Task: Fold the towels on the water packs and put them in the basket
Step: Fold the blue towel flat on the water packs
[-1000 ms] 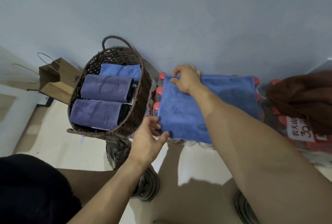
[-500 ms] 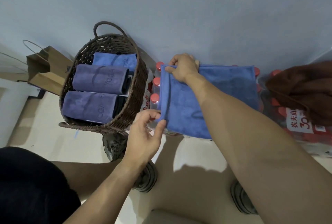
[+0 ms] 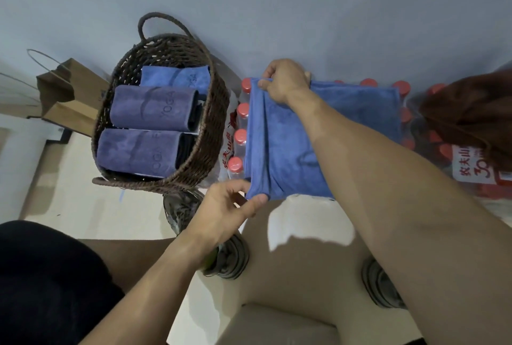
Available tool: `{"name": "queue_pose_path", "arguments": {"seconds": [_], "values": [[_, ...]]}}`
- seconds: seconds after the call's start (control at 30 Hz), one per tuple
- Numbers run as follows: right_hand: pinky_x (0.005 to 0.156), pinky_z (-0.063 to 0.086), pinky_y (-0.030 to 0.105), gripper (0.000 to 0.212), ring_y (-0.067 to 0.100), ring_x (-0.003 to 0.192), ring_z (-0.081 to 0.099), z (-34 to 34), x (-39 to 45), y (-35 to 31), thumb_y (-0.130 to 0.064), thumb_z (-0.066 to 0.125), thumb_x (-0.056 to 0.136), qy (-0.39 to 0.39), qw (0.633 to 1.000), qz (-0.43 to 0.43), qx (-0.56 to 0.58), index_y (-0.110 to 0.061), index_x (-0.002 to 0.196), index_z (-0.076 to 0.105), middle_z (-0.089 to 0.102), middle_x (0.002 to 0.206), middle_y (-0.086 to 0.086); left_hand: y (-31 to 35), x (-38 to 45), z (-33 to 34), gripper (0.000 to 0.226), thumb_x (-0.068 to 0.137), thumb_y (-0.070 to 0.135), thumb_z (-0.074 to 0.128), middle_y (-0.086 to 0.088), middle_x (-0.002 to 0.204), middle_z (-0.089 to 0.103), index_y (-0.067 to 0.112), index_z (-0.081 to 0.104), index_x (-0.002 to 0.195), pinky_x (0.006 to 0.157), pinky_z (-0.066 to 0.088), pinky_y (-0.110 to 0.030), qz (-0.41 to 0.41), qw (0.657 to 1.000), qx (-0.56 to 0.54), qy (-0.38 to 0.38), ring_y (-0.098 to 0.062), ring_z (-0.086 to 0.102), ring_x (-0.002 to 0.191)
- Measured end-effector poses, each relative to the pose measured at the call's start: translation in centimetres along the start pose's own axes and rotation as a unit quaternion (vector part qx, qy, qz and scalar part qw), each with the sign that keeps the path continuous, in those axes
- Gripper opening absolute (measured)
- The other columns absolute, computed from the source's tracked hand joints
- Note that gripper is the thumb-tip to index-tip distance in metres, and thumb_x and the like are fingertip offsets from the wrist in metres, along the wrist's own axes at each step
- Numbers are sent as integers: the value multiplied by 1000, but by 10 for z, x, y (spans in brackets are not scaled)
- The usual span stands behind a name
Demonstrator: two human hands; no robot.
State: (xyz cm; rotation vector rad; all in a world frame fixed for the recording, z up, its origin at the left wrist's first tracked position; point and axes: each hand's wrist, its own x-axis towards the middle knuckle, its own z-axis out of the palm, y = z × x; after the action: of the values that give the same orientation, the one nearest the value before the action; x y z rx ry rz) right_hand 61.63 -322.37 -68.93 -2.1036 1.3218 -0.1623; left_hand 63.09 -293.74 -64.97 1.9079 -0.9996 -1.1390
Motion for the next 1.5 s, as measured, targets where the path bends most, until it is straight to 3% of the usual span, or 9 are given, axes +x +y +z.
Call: {"name": "queue_pose_path", "arguments": {"seconds": [0.27,0.47,0.6,0.77,0.9,1.07,1.17,1.3,1.5], "values": [[84,43,30,10,23,94,59,1,0,4,-31,57,93,48,995,-68,55,-22,98,59,57,91,-8,-9,-5,3,28,87,32,72,4,52,58,5,69,79,47,39,-18,-218,962,-137,86,-13,46,43],[91,50,35,6,23,98,61,1,4,-1,-34,61,90,14,996,-72,41,-28,93,60,64,99,-4,-13,-14,-2,15,88,28,72,-1,76,68,16,70,78,63,45,-23,-34,998,49,28,-10,57,64],[90,50,34,7,20,96,62,2,3,-1,-35,65,87,19,996,-72,46,-32,86,58,61,92,-10,-14,-12,-4,27,89,27,71,-11,54,55,7,62,73,55,37,-25,-185,974,-118,50,-17,46,48],[93,51,35,9,16,97,63,1,3,-5,-38,71,84,16,996,-65,51,-31,85,66,65,93,-11,-20,-5,-12,31,80,24,80,-13,72,63,5,65,99,61,43,-29,-320,927,-168,97,-18,48,48],[96,49,40,13,18,102,62,2,0,-9,-40,71,84,17,997,-63,40,-29,91,70,69,102,-7,-24,-1,-8,26,75,19,84,-1,66,66,1,71,89,51,42,-16,-282,948,-88,116,-8,53,49],[100,46,36,37,18,111,59,-11,-9,-1,-47,69,85,41,994,-96,26,-27,116,66,67,114,-4,-14,8,-12,35,78,31,81,-11,88,70,8,62,95,74,54,-34,-314,948,43,38,-26,67,77],[94,48,32,31,14,101,62,-35,-21,13,-41,70,84,71,992,-86,59,-22,109,68,66,106,-2,17,21,-16,34,83,46,71,-4,87,68,16,63,97,72,48,-28,-223,919,324,13,-26,67,88],[82,52,22,17,5,76,60,-84,-48,49,-25,73,81,123,982,-7,141,-16,95,72,68,83,-2,74,54,2,14,88,35,63,10,73,64,21,64,84,67,42,-24,10,964,243,110,-14,62,74],[73,49,27,26,25,95,68,-150,-102,113,-35,79,78,15,984,177,19,-11,85,70,71,97,12,101,138,42,33,92,16,59,-16,126,58,7,61,123,105,37,-36,175,937,300,24,-33,52,119]]}}
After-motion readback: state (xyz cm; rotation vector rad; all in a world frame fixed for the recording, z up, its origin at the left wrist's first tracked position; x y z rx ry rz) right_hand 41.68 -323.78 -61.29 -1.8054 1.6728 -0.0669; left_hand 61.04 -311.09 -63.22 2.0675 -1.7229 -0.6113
